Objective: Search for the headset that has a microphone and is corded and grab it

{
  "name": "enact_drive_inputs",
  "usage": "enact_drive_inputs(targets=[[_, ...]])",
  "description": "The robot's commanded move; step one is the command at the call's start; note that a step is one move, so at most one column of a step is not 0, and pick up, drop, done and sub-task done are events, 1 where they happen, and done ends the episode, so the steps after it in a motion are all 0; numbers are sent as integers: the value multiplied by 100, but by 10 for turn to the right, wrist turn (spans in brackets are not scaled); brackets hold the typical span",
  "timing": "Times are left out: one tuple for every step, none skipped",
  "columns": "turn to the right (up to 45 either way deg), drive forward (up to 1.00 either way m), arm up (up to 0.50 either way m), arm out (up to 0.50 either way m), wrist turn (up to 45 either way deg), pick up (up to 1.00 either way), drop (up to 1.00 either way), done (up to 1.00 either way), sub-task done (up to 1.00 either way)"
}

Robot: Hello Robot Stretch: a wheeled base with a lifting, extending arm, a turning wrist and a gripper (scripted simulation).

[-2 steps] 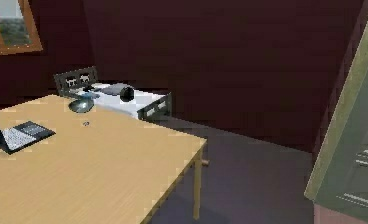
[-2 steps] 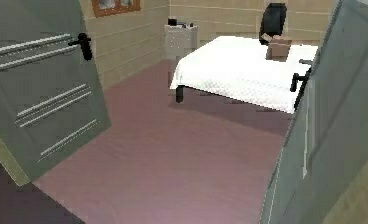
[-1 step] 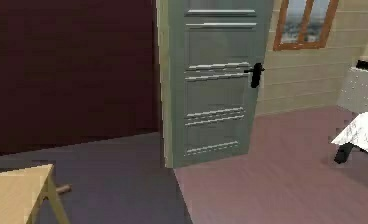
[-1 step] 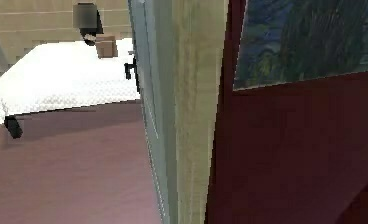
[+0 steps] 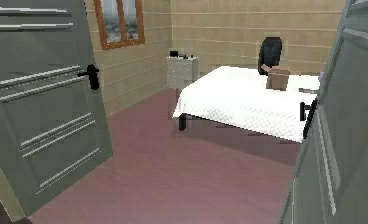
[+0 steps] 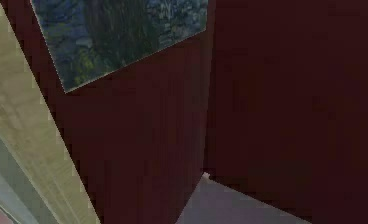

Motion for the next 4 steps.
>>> enact_drive_inputs(targets=[[90,0,0,0,0,0,0,0,0],[0,30,0,0,0,0,0,0,0],[-240,0,0,0,0,0,0,0,0],[0,100,0,0,0,0,0,0,0]])
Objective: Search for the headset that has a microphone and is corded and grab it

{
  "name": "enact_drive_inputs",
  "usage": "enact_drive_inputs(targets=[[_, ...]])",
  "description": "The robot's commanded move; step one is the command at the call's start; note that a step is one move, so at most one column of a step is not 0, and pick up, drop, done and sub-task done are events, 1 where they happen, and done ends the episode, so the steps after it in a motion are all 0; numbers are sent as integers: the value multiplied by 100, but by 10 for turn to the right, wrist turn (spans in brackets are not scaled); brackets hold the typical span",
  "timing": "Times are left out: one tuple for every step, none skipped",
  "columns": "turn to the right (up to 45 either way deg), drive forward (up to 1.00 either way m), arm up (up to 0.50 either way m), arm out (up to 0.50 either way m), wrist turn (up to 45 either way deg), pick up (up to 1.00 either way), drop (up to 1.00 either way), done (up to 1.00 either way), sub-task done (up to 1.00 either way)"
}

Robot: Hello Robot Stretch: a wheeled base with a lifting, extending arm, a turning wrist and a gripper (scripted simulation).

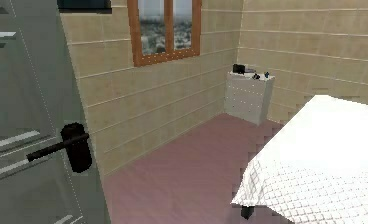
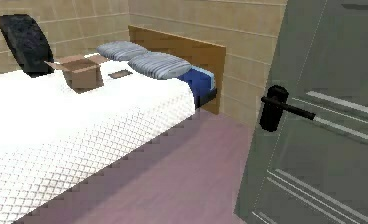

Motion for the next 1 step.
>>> enact_drive_inputs(targets=[[-30,0,0,0,0,0,0,0,0]])
